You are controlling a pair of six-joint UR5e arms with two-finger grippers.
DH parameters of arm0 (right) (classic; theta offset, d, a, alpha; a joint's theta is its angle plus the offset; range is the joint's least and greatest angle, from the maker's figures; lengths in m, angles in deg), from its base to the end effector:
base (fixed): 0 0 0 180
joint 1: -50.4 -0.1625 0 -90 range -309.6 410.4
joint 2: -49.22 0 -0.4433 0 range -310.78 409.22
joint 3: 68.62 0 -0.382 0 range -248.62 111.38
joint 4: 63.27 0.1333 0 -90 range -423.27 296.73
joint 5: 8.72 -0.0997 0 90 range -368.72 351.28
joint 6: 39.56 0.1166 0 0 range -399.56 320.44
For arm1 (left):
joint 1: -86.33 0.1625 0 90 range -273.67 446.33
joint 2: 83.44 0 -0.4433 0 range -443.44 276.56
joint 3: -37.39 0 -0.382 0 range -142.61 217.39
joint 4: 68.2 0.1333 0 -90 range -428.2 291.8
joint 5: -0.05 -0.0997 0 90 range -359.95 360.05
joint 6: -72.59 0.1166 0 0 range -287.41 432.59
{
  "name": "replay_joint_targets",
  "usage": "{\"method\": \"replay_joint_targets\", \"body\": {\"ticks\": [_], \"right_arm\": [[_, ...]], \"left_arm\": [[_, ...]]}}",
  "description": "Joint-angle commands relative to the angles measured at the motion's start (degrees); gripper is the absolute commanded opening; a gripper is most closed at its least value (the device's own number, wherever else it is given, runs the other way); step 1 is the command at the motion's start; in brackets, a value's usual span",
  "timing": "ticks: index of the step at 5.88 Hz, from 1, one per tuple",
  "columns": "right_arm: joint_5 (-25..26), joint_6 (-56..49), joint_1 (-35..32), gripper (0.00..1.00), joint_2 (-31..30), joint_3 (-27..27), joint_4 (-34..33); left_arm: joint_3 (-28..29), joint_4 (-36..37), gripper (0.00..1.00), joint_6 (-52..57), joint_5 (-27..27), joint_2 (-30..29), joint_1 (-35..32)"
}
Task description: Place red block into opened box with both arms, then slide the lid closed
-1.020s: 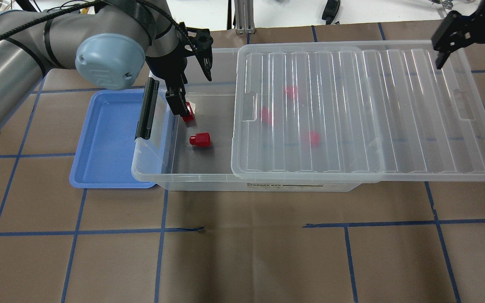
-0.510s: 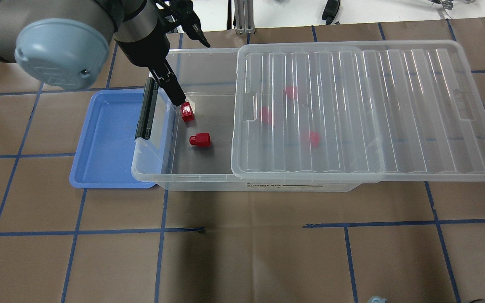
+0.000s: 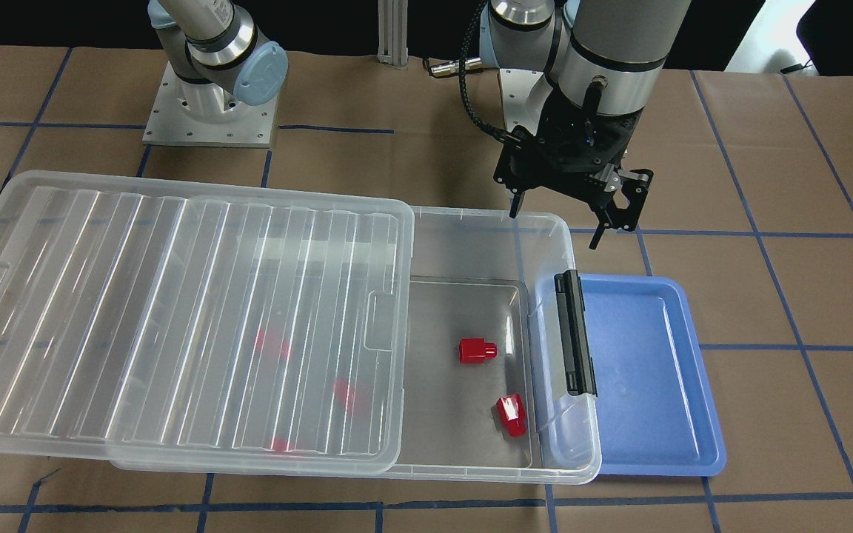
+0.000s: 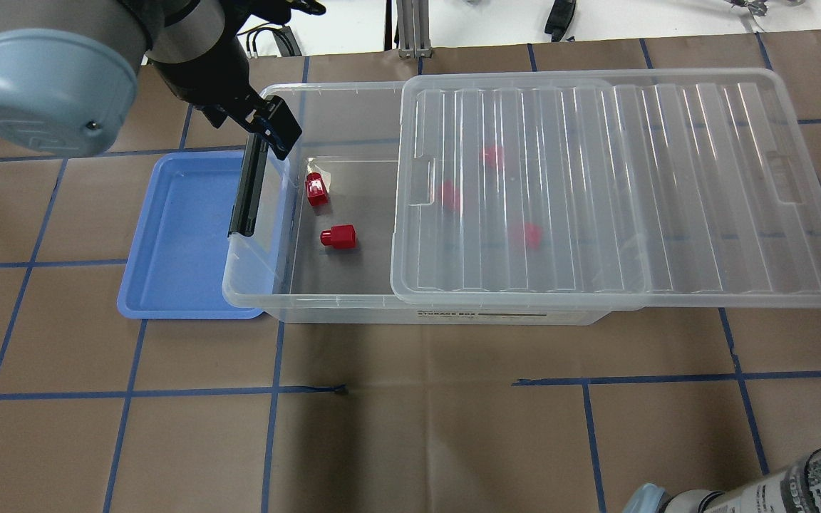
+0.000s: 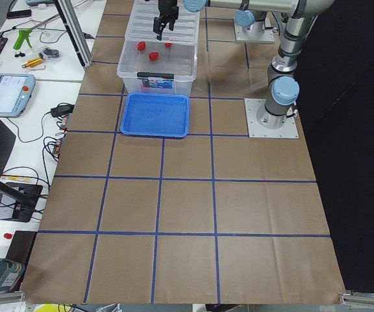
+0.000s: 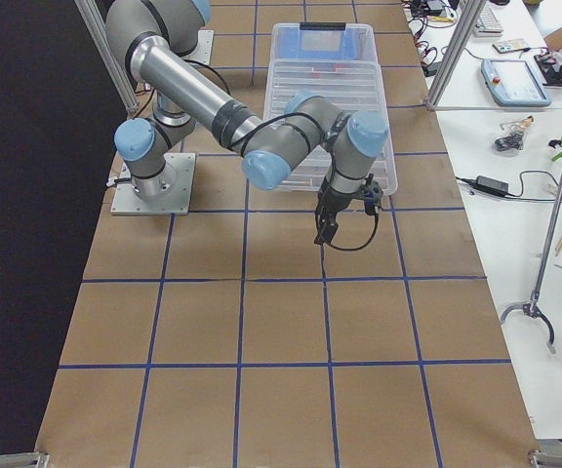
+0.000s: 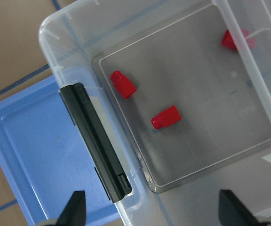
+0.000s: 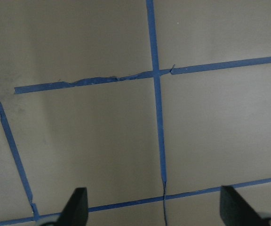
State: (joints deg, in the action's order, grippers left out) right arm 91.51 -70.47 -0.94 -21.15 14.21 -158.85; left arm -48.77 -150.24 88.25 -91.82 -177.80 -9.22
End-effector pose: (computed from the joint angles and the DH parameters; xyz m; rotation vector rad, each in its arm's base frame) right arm -0.2914 -0.5444 0.3718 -0.1896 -3.0423 -0.3061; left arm -0.1801 -0.5146 0.4984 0.5657 3.0393 -0.1958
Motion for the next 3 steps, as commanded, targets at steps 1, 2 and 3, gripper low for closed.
{"method": "replay_joint_targets", "body": {"ticks": [1,2,3], "right_arm": [[-4.50,7.13,-0.24,1.00,0.16,4.08,0.22],[-7.57,8.31,-0.68,1.00,-1.15,4.97,0.74],[-8.30,8.32,-0.95,1.00,-2.12,6.46,1.18]], "left_arm": [[0.03,-1.88,0.98,-16.38,0.21,1.20,1.68],[0.12,-4.33,0.98,-23.23,0.56,1.55,1.69],[0.12,-5.83,0.98,-26.09,0.39,1.64,1.69]]}}
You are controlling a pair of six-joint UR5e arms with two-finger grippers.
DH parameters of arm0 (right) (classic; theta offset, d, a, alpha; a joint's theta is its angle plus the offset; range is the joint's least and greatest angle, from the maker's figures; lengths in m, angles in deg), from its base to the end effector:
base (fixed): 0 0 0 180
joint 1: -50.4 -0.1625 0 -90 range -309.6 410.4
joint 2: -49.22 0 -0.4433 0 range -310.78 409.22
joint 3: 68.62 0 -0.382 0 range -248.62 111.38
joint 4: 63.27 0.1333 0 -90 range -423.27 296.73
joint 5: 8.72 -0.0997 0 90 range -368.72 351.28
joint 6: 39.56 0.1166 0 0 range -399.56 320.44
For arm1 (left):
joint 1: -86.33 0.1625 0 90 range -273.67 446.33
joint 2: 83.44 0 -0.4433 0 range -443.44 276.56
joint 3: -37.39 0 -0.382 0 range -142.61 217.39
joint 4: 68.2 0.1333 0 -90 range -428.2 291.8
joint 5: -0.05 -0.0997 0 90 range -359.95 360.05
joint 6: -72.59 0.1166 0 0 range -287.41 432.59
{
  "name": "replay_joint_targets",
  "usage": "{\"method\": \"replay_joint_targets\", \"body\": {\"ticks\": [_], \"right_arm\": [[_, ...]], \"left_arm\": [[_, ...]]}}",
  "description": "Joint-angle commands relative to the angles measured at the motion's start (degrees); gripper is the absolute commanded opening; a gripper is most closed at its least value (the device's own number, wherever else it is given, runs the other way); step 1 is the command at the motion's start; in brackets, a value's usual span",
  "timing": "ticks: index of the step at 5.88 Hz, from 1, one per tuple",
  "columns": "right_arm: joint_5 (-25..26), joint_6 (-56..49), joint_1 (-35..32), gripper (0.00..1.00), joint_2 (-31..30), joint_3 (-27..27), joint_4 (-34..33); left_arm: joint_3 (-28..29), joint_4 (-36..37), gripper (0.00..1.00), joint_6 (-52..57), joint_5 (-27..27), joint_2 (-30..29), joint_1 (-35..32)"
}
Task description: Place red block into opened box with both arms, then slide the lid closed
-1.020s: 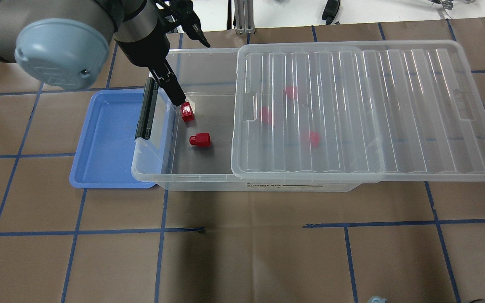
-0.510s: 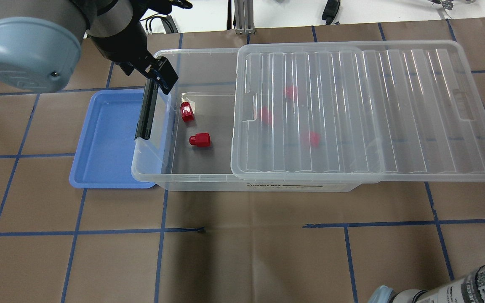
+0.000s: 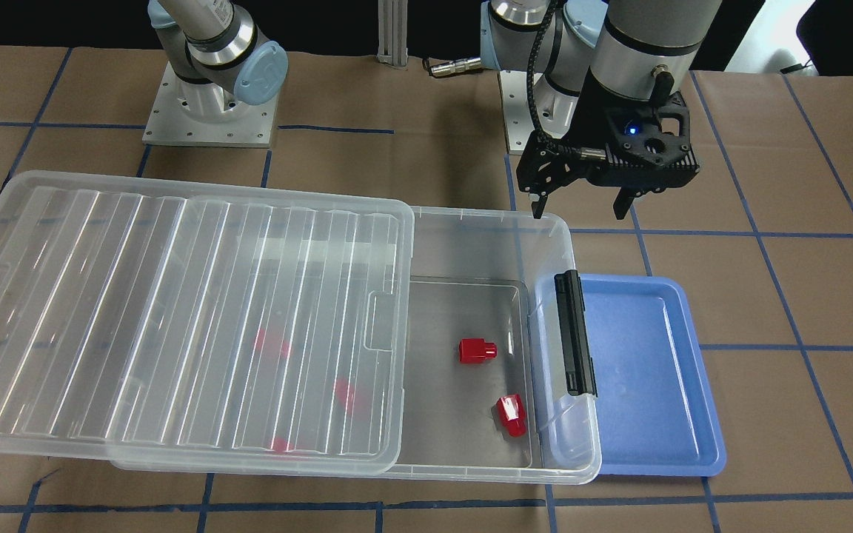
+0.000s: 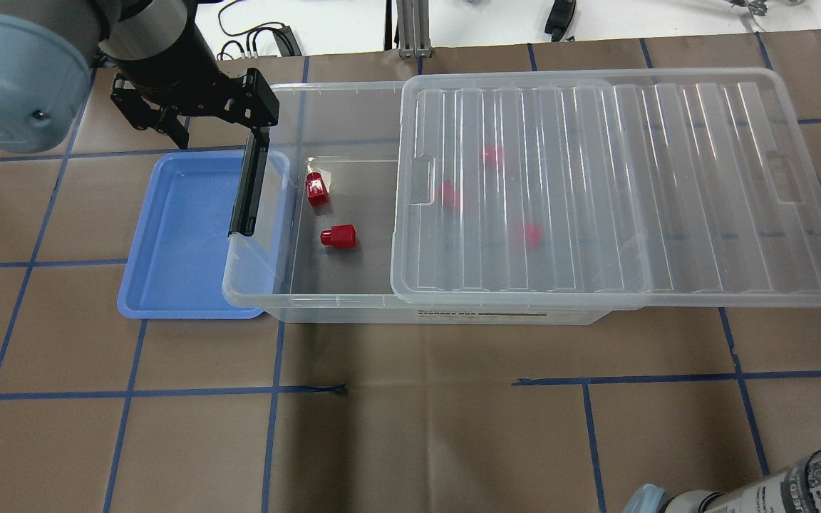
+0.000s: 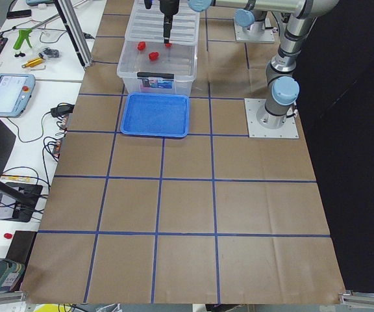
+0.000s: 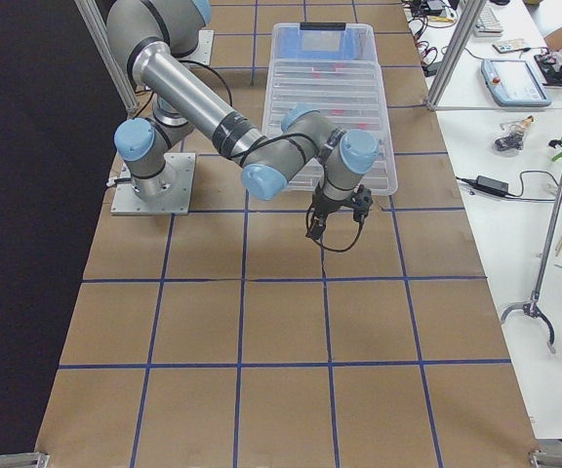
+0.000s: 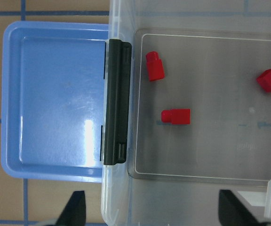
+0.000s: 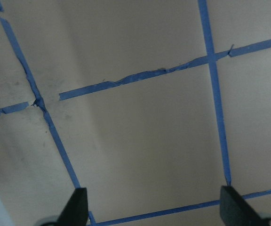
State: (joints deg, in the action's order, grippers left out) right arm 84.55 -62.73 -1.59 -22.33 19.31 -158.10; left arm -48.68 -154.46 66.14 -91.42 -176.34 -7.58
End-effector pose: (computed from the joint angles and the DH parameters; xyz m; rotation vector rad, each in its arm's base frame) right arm -0.2581 -0.5359 0.3413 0.3880 3.0477 0.3121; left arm -0.1650 -0.5033 0.5042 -0.0708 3.1199 -0.1331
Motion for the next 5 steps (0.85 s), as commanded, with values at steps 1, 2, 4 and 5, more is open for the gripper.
{"method": "replay_joint_targets", "body": {"ticks": [1,2,4,5], "right_arm": [[-2.91,0.58,-1.95,1.00,-2.00,3.72,0.26],[-3.01,0.75,-3.19,1.00,-3.66,5.31,0.00],[-3.10,3.12,-4.34,1.00,-4.47,6.56,-0.09],[-4.49,3.82,-6.08,1.00,-4.47,6.56,-0.09]], "left_arm": [[0.29,-1.63,0.98,-3.92,0.16,0.09,0.22],[0.47,-1.72,0.98,-3.92,0.16,0.09,0.22],[1.17,-1.72,0.98,-3.57,2.53,-0.17,0.40],[1.18,-1.72,0.99,-2.70,2.44,-0.09,0.57]]}}
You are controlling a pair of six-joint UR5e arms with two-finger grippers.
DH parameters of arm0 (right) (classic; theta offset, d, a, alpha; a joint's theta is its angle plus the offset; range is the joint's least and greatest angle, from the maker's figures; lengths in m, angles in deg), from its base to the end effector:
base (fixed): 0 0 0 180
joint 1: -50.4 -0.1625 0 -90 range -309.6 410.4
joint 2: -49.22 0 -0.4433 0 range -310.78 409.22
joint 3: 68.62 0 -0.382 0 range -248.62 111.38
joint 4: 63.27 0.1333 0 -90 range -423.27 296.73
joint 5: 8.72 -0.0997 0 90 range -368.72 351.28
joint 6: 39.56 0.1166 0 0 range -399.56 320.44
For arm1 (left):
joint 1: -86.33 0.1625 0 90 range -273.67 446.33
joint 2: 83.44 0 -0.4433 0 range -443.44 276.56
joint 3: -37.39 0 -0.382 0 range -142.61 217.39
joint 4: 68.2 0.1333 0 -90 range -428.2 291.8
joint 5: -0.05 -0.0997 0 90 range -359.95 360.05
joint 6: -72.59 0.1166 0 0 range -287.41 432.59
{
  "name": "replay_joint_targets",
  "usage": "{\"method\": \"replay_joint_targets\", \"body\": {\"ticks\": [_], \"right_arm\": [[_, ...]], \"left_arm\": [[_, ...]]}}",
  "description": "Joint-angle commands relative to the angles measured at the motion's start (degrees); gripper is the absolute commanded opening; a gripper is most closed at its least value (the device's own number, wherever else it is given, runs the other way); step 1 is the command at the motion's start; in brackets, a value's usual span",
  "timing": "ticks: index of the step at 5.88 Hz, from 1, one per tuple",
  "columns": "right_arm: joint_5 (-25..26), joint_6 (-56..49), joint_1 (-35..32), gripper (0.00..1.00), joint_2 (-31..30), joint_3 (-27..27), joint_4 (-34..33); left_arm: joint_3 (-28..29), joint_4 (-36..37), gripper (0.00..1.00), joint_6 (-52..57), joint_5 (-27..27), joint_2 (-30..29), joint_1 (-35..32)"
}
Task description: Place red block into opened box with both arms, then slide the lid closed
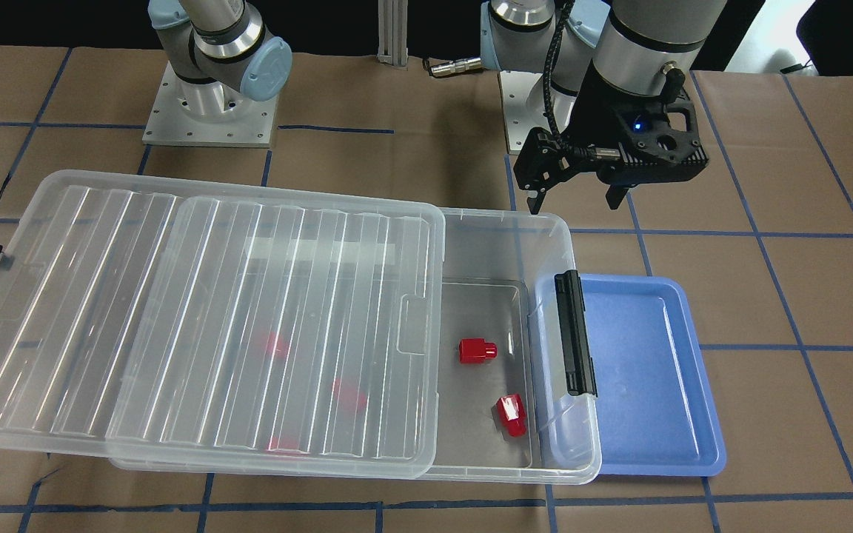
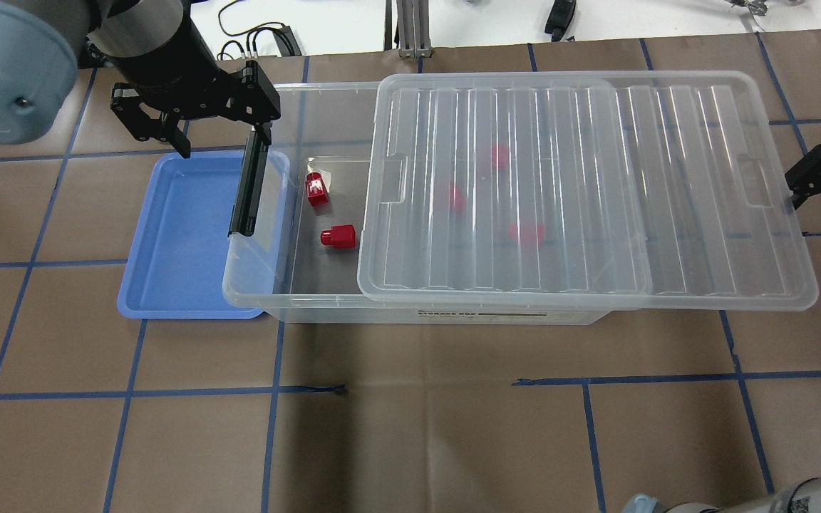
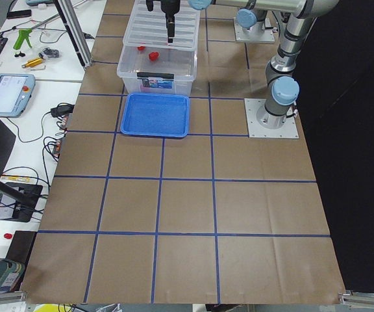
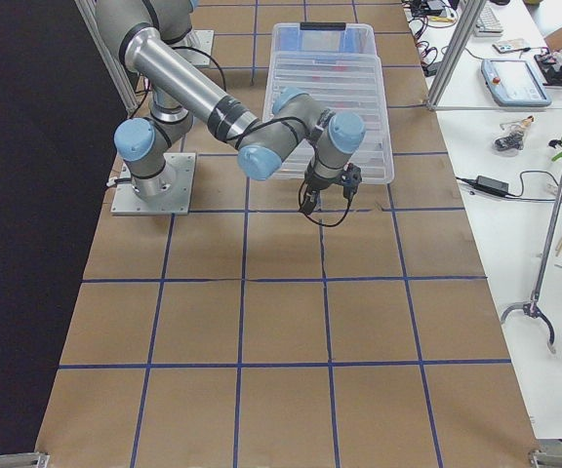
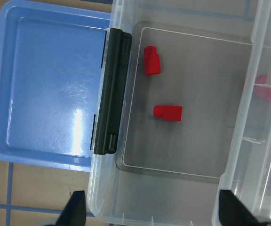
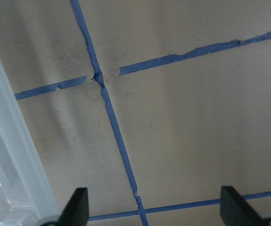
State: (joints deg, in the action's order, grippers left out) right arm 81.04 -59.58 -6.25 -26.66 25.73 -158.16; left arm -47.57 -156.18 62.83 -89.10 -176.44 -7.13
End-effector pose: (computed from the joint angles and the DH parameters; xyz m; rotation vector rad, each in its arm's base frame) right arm -0.1851 -0.5246 0.3346 0.3507 2.9945 0.3179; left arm -0.1657 -0.5036 0.5096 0.1705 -3.1122 0.1071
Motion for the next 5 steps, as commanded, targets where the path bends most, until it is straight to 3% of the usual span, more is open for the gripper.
{"method": "replay_joint_targets", "body": {"ticks": [1,5], "right_arm": [[-1.08,1.46,-3.62,1.00,-0.67,0.13,0.06],[-1.08,7.62,-10.92,1.00,-2.16,0.31,0.77]], "left_arm": [[0.06,0.00,0.99,0.79,0.03,0.11,0.21],[-0.90,0.44,0.99,2.98,0.12,0.20,0.21]]}}
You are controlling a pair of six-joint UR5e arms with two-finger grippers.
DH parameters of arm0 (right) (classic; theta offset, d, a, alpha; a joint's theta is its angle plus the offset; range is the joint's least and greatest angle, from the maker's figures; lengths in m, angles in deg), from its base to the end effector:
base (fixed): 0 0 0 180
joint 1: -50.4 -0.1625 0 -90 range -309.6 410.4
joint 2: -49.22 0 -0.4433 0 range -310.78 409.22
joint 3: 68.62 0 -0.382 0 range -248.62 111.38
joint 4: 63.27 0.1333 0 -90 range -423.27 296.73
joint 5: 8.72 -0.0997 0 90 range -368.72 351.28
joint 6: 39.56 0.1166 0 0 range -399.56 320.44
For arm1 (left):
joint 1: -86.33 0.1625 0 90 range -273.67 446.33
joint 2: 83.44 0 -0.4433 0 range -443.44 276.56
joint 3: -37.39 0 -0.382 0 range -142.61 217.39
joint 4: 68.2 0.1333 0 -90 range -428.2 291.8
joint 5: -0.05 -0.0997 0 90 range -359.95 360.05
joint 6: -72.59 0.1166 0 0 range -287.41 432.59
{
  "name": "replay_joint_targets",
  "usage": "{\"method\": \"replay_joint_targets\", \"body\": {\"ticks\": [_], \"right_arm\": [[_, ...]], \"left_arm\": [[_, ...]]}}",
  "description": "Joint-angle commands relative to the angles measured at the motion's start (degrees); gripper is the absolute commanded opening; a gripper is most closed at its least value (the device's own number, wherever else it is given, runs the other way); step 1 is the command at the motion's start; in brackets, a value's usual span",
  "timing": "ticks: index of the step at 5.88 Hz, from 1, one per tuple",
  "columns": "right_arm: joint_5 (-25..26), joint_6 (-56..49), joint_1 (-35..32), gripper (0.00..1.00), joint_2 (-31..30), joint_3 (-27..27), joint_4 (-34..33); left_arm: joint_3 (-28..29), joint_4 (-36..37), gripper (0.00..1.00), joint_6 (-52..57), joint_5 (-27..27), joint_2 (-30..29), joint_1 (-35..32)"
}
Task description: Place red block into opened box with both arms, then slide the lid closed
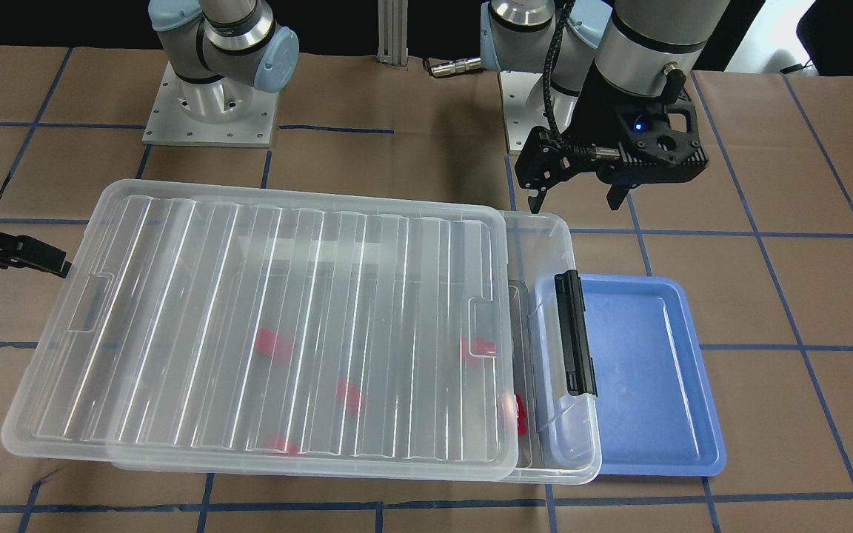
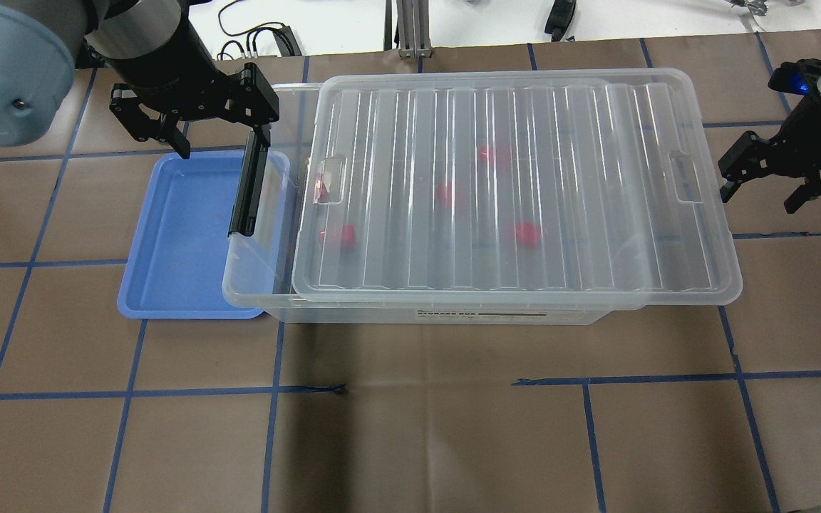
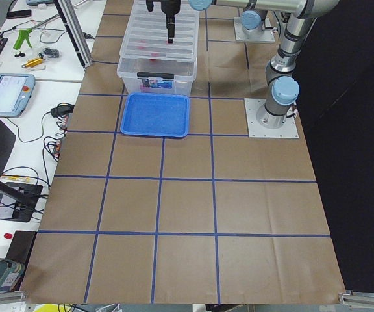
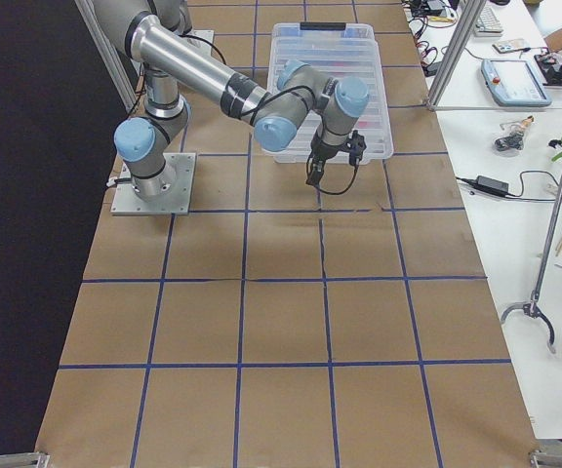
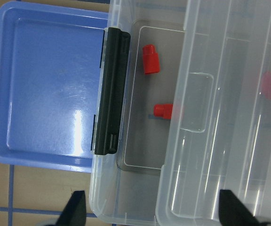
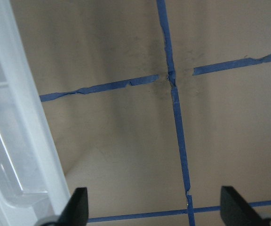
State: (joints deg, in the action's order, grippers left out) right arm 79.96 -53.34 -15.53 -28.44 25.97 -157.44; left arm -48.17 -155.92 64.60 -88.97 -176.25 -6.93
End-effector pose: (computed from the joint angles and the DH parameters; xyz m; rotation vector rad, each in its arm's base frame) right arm -0.0927 -0.5409 0.3486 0.2758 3.0195 0.3094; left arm -0.1641 -0.5025 0.5066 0.1277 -3.1136 0.1032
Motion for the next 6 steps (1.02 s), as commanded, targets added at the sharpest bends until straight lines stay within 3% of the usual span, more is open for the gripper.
{"method": "replay_joint_targets", "body": {"ticks": [1,6], "right_arm": [[0.00,3.56,-3.23,1.00,-0.39,-0.02,0.13],[-1.76,4.90,-4.56,1.00,-1.44,1.74,0.22]], "left_arm": [[-0.56,0.18,0.99,2.00,0.26,0.01,-0.08],[1.27,-4.29,0.99,2.54,0.17,-0.34,2.10]]}}
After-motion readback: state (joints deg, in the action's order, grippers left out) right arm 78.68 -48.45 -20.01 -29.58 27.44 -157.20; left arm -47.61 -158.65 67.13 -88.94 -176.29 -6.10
